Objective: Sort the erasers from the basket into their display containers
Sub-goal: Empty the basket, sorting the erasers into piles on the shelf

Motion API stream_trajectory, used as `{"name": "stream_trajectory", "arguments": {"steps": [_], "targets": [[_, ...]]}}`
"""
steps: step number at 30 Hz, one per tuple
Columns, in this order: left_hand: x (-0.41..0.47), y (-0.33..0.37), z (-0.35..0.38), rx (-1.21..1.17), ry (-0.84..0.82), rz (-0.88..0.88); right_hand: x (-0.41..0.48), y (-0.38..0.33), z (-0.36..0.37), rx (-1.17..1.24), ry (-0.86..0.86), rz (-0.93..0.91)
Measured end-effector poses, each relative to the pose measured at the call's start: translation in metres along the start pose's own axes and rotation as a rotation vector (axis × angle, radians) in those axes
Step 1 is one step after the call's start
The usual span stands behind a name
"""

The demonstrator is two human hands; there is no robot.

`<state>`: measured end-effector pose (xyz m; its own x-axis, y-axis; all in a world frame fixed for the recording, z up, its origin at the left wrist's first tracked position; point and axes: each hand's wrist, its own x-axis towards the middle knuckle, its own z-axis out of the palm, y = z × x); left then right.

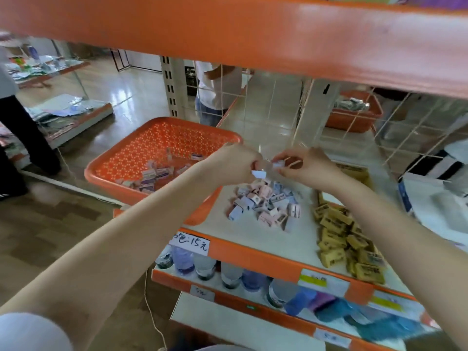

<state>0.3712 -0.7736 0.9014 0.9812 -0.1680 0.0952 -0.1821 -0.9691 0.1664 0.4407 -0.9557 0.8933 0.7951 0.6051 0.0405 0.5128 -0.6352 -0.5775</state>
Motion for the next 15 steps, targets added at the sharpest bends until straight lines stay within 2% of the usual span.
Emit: {"name": "stream_trajectory", "arguments": {"steps": [3,7,15], "targets": [[0.004,0.014,0.012,0.125,-0.031,0.004,-0.009,0.016,0.011,-0.067,-0.019,0.009],[0.007,0.022,0.028,0.062,-0.174,-0.063,-0.017,0.026,0.029,-0.052,-0.002,-0.033],[0.001,0.026,0.031,-0.008,-0.177,-0.061,-0.033,0.033,0.033,0.050,-0.017,-0.061]]}}
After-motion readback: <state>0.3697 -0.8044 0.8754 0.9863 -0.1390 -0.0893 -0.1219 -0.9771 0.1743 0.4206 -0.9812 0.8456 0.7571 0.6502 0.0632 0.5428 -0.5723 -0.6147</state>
